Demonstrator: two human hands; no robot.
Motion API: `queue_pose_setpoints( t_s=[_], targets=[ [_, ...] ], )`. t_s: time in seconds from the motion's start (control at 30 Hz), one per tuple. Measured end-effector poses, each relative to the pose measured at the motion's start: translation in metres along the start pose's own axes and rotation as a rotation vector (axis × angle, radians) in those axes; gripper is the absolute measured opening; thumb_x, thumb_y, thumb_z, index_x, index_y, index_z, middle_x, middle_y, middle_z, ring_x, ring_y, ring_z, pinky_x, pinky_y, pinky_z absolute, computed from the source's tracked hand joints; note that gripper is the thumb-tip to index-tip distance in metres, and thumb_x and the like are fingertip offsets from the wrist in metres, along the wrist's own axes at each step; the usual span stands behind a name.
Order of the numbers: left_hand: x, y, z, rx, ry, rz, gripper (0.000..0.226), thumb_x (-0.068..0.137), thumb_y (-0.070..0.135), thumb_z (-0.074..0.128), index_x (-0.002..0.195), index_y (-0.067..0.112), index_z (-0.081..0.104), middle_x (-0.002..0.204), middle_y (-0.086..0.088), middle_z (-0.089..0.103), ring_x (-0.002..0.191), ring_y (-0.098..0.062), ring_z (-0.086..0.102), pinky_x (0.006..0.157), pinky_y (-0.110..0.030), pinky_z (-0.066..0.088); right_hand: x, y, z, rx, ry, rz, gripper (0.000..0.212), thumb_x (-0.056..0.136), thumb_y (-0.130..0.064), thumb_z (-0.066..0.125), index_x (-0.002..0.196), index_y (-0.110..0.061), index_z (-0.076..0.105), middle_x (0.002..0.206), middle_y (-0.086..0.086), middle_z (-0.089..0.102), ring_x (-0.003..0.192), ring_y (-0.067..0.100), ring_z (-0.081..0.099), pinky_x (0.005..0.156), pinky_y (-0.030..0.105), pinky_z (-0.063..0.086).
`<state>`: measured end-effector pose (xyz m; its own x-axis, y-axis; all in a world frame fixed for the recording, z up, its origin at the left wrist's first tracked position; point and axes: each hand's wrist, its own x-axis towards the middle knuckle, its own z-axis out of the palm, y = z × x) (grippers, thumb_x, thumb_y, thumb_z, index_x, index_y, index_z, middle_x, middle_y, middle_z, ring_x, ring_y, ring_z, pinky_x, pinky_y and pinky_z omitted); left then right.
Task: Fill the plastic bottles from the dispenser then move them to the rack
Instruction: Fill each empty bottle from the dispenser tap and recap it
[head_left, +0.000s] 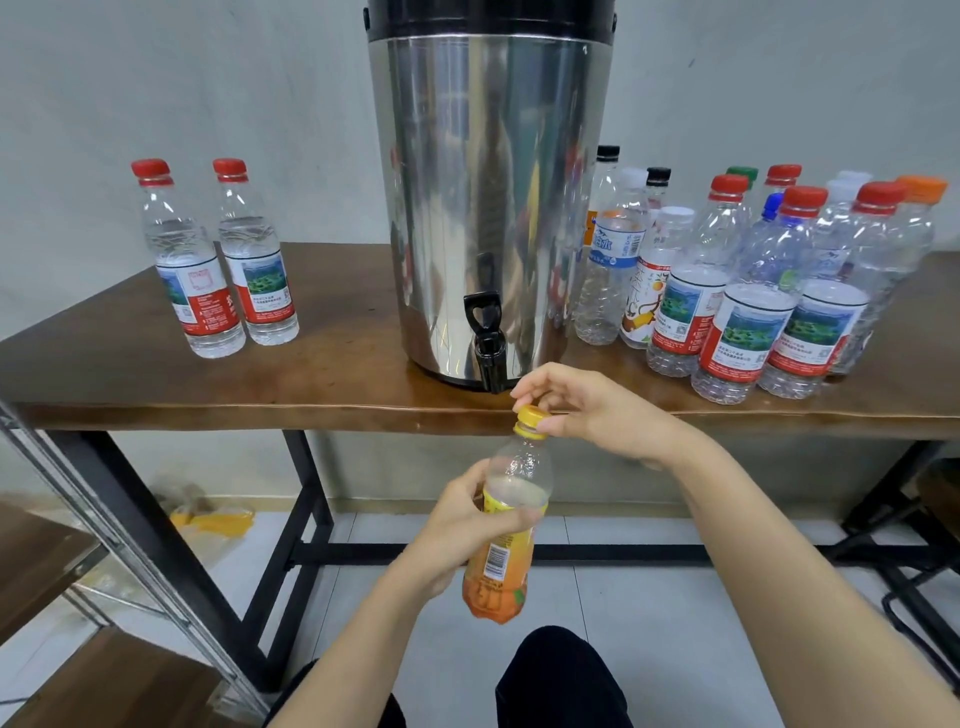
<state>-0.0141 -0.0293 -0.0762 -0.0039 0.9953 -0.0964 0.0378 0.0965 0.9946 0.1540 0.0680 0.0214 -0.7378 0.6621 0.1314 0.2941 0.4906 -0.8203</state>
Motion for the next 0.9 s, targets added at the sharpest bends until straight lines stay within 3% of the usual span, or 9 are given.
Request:
queue_pose_setpoints(
  t_s=[0.1, 0.27, 0.33, 0.47, 0.6, 0.67, 0.9],
  targets=[
    [0.000, 0.003, -0.006, -0.011, -0.063, -0.026, 0.054, 0.076, 0.013, 0.082, 0.124, 0.022, 0.060, 0.110, -0.005, 0.072, 0.101, -0.020, 0.070, 0.084, -0.029, 0.056, 0.000, 0.002, -0.001, 0.060, -0.013, -0.010, 0.039, 0.090, 0.007, 0.062, 0.111, -0.026, 0.061, 0.117, 0.009, 0.065, 0.104, 0.018, 0.062, 0.096, 0.032, 0.051],
    [0.004, 0.008, -0.012, 0.004, -0.113, -0.037, 0.060, 0.068, 0.023, 0.079, 0.125, 0.026, 0.060, 0.112, -0.003, 0.072, 0.105, -0.019, 0.068, 0.086, -0.030, 0.055, 0.001, 0.004, -0.002, 0.177, -0.026, -0.016, 0.039, 0.091, 0.010, 0.058, 0.113, -0.023, 0.061, 0.118, 0.008, 0.065, 0.104, 0.010, 0.060, 0.091, 0.025, 0.050],
    [0.006, 0.005, -0.013, 0.009, -0.061, -0.031, 0.061, 0.067, 0.022, 0.080, 0.125, 0.025, 0.059, 0.109, -0.004, 0.073, 0.101, -0.021, 0.070, 0.083, -0.031, 0.057, 0.004, 0.006, -0.003, 0.173, 0.090, 0.003, 0.034, 0.091, 0.006, 0.060, 0.112, -0.020, 0.063, 0.116, 0.005, 0.066, 0.099, 0.010, 0.060, 0.088, 0.024, 0.052],
    [0.012, -0.004, -0.011, 0.047, 0.175, -0.016, 0.058, 0.068, 0.018, 0.087, 0.118, 0.029, 0.058, 0.103, 0.001, 0.073, 0.096, -0.019, 0.070, 0.087, -0.038, 0.058, 0.020, 0.027, -0.010, -0.278, 0.483, 0.125, 0.026, 0.089, -0.006, 0.068, 0.113, -0.016, 0.066, 0.111, 0.002, 0.064, 0.089, 0.016, 0.056, 0.083, 0.024, 0.046],
    [0.018, -0.009, -0.011, 0.099, 0.323, 0.009, 0.066, 0.061, 0.031, 0.090, 0.118, 0.028, 0.057, 0.107, 0.004, 0.070, 0.098, -0.015, 0.068, 0.090, -0.042, 0.057, 0.030, 0.053, -0.015, -0.525, 0.444, 0.264, 0.028, 0.091, -0.010, 0.067, 0.119, -0.013, 0.065, 0.119, 0.008, 0.060, 0.108, 0.027, 0.055, 0.097, 0.039, 0.045],
    [0.020, -0.008, -0.010, 0.124, 0.367, 0.035, 0.076, 0.054, 0.041, 0.088, 0.121, 0.028, 0.056, 0.110, 0.005, 0.069, 0.099, -0.014, 0.067, 0.089, -0.041, 0.057, 0.033, 0.060, -0.014, -0.572, 0.431, 0.279, 0.029, 0.091, -0.010, 0.067, 0.120, -0.011, 0.066, 0.120, 0.010, 0.061, 0.111, 0.030, 0.054, 0.098, 0.038, 0.043],
    [0.026, -0.005, -0.001, 0.208, 0.452, 0.152, 0.069, 0.069, 0.027, 0.088, 0.128, 0.029, 0.052, 0.115, 0.008, 0.065, 0.101, -0.006, 0.062, 0.080, -0.019, 0.051, 0.033, 0.066, -0.012, -0.541, 0.453, 0.292, 0.031, 0.092, -0.013, 0.067, 0.123, -0.012, 0.065, 0.122, 0.011, 0.059, 0.111, 0.033, 0.053, 0.098, 0.039, 0.042]
  ],
)
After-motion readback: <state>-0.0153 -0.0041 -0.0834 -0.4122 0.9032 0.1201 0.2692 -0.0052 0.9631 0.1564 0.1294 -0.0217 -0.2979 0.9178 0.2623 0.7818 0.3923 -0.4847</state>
